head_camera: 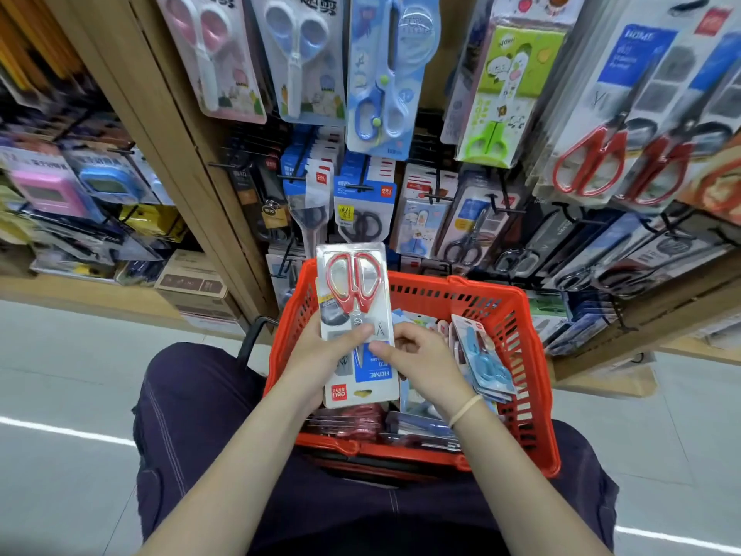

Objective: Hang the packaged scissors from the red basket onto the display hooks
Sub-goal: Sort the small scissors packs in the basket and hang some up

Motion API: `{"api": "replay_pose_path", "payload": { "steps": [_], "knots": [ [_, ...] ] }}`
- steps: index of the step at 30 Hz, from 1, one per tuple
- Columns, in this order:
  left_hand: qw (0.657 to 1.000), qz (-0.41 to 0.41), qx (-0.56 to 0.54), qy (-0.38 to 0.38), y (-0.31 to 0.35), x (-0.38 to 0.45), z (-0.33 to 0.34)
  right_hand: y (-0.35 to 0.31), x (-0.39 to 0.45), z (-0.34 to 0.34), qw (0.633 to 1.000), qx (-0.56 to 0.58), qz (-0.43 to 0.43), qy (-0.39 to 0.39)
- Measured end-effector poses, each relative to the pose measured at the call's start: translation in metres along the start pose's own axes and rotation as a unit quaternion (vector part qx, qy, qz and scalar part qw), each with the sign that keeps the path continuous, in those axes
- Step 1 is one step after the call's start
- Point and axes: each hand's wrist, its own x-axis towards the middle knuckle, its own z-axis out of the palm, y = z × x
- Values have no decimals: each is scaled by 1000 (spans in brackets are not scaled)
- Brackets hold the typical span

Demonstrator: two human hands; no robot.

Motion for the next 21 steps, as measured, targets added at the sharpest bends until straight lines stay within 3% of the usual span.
{"api": "replay_pose_path", "payload": {
  "steps": [5,10,21],
  "knots": [
    [999,10,3,-39,20,-2,7,-13,-6,-12,997,66,-21,29],
    [999,44,2,-25,41,0,22,-31,-11,-34,986,148,-33,63],
    [979,150,124,-52,96,9,123,-54,-32,-111,948,216,-63,224]
  ]
}}
